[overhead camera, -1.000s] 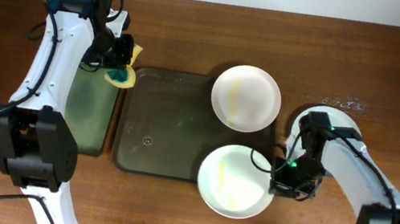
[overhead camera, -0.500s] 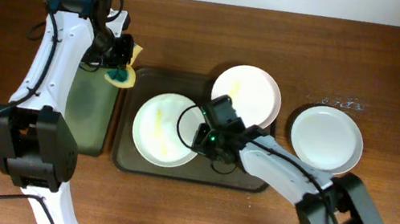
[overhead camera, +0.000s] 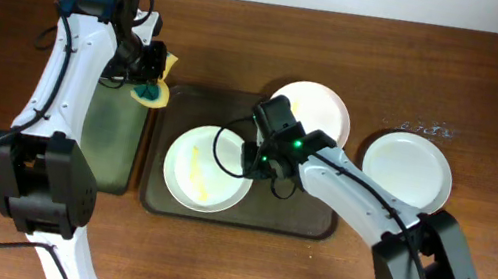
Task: Clean dirty plates on tray and stack at the side
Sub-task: 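Move right gripper back and grasp the rim of the next smeared plate, then scrub the held plate with the sponge in the left gripper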
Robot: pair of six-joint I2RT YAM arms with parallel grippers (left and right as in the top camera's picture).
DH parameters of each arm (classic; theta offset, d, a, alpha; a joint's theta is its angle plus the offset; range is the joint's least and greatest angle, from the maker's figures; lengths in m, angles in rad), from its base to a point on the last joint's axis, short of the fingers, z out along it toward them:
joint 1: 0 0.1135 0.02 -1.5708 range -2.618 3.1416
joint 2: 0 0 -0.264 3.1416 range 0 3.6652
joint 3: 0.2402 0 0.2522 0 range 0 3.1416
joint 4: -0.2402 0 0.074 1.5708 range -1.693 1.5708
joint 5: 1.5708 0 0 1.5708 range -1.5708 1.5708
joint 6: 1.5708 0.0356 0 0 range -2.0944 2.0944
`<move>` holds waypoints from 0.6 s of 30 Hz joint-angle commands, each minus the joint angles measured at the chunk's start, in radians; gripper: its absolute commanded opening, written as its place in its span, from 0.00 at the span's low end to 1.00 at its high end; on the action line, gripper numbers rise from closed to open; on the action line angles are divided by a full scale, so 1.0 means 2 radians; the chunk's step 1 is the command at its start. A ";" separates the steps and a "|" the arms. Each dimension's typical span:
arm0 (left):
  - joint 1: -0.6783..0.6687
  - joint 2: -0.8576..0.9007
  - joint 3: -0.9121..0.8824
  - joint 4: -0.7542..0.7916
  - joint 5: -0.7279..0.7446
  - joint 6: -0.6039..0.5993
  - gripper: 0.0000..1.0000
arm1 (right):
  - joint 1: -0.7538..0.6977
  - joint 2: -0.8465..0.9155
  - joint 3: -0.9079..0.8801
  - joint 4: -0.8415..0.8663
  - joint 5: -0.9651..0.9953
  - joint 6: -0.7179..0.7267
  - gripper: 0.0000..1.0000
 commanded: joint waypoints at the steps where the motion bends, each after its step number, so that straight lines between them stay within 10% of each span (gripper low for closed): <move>1: 0.002 -0.001 0.011 0.003 0.001 0.008 0.00 | -0.002 0.041 0.007 0.005 -0.006 -0.021 0.30; 6: -0.003 -0.001 0.008 0.003 0.006 0.008 0.00 | -0.012 0.059 0.007 0.007 -0.005 0.037 0.04; 11: -0.039 -0.001 -0.043 0.007 0.019 0.008 0.00 | -0.017 0.061 0.007 0.006 -0.011 0.190 0.04; 18: -0.103 -0.001 -0.154 0.067 0.017 -0.022 0.00 | -0.018 0.063 0.007 0.006 -0.032 0.216 0.04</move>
